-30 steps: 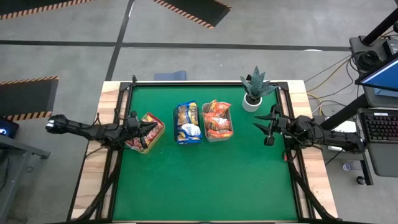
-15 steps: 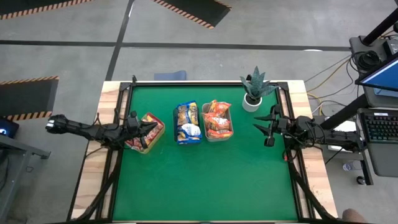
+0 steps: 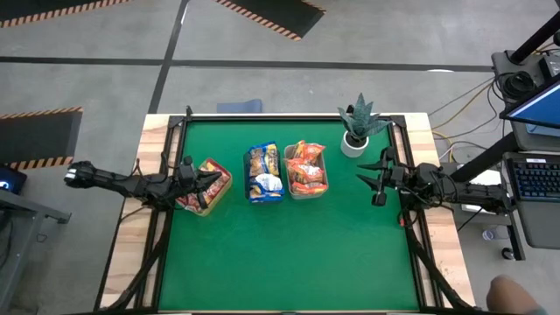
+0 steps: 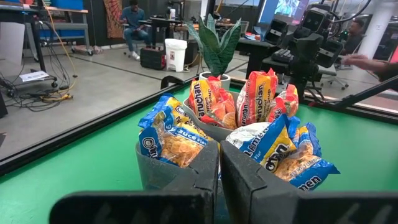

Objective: Sort Maruchan noodles
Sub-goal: Return to Home Position

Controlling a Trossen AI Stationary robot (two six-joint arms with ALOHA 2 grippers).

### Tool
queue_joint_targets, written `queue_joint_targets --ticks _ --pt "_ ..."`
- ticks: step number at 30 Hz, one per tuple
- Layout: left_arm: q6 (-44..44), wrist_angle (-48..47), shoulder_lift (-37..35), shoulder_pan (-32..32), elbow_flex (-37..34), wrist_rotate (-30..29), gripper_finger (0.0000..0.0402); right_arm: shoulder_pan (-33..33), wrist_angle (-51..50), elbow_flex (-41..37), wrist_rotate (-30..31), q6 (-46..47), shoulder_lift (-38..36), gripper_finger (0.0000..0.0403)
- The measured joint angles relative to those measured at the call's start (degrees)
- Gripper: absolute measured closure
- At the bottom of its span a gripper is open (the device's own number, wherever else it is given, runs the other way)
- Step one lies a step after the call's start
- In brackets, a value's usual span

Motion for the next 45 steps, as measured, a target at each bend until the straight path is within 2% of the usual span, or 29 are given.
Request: queue_joint_targets --ticks 10,22,34,45 --pt "0.00 0.00 0.00 0.00 0.00 0.00 0.0402 0.00 0.06 0.02 0.00 0.00 0.02 0.0268" --pt "0.00 0.00 0.00 0.00 0.00 0.01 0.0402 0.00 0.02 0.02 0.02 -0.06 0.04 0.0280" --pt "0.00 0.00 0.00 0.00 0.00 0.01 0.0402 0.00 0.02 0.02 0.02 -0.03 0.04 0.0268" --pt "0.00 0.00 0.00 -0.02 0.00 0.01 0.0402 0.00 0.02 0.04 0.02 0.04 0.04 0.0282"
